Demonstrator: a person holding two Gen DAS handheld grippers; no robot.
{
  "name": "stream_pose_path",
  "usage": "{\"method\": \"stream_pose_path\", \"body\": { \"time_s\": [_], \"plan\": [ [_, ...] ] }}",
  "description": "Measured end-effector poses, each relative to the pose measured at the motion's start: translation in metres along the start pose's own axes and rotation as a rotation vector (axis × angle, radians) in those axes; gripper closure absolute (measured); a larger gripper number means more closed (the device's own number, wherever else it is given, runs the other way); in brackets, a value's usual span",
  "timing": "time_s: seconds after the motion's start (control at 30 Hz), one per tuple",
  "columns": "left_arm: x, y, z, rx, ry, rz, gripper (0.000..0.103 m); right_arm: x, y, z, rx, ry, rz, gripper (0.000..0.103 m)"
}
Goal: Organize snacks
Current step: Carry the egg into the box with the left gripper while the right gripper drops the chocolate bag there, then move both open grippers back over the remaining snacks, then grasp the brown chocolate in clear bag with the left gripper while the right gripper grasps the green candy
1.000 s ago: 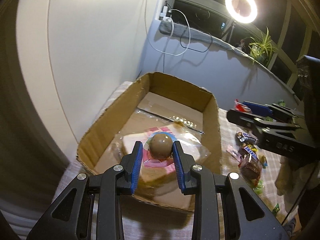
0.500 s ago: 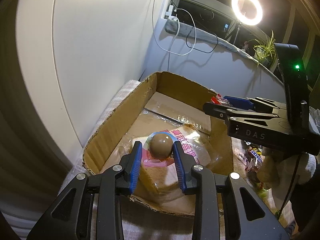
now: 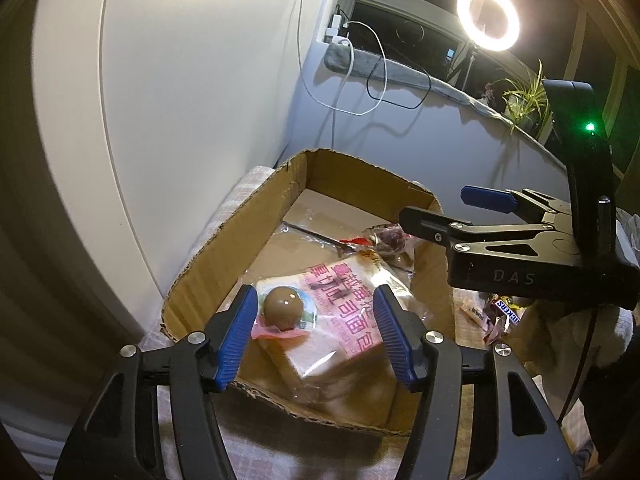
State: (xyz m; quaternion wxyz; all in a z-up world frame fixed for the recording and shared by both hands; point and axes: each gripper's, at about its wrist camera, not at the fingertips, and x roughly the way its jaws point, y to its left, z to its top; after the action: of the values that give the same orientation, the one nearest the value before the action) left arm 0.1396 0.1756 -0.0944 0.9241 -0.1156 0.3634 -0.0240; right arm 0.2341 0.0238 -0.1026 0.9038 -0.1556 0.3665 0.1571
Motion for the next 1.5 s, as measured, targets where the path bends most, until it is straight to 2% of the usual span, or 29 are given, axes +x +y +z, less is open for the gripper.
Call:
{"method": "stream_pose_path", "body": {
  "time_s": [0.37,0.6,0.87,1.1,1.3,1.5],
  "plan": [
    [-0.018,-0.015,-0.004,0.011,-0.013,-0.005,0.043,-0.038,-0.014,-0.012,0.035,-0.025,0.002,0.008],
    [-0.027,-0.040,-0.011,0.047,-0.010,-0.038,0.043,-0.083,-0.031,-0.042,0.041,-0.036,-0.007,0.008],
    [-0.025,-0.082,-0.023,0.106,0.024,-0.101,0.043,-0.139,-0.062,-0.095,0.063,-0.024,-0.038,0.008],
    [-0.015,-0.120,-0.034,0.148,0.068,-0.155,0.043,-0.175,-0.080,-0.157,0.113,0.034,-0.063,0.008],
    [-0.001,-0.150,-0.046,0.178,0.114,-0.187,0.031,-0.186,-0.089,-0.215,0.193,0.108,-0.073,0.008],
    [0.018,-0.172,-0.054,0.175,0.169,-0.214,0.030,-0.183,-0.079,-0.251,0.214,0.160,-0.088,0.008]
  ]
}}
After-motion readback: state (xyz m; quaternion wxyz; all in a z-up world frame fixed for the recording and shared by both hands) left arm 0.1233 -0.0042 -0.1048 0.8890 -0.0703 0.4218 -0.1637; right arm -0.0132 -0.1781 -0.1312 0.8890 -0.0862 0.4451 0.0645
